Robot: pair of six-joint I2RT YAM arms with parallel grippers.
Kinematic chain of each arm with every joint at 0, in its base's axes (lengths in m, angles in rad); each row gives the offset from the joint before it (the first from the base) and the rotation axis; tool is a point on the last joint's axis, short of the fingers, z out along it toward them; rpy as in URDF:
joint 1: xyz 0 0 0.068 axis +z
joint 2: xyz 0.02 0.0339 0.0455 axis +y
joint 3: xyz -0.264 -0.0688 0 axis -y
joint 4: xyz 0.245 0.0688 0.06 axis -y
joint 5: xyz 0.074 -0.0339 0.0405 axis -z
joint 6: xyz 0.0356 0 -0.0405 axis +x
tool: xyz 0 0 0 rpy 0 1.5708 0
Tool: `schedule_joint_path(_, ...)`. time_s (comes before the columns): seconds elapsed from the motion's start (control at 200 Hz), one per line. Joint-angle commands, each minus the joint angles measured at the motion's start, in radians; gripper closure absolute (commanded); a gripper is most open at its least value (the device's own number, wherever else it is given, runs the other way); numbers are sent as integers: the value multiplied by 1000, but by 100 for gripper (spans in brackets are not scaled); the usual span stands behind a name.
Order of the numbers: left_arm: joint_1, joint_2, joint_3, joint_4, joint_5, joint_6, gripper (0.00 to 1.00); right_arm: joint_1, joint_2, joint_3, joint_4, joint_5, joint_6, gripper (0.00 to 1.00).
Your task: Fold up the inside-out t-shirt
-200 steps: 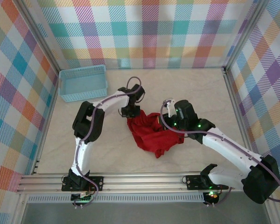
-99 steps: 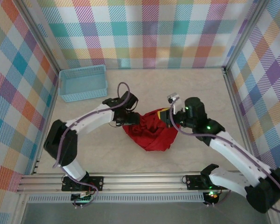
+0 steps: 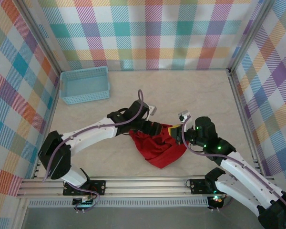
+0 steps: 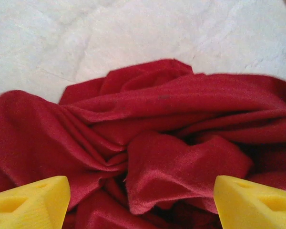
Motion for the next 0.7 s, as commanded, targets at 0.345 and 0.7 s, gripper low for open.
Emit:
schedule_joint_path(0.345, -19, 181, 44, 121, 115, 17, 63, 1, 36, 24, -17, 139, 31, 100)
schedule_joint_path(0.7, 225, -131, 61, 17, -120, -79, 100, -126, 125, 168, -158, 323, 29, 100)
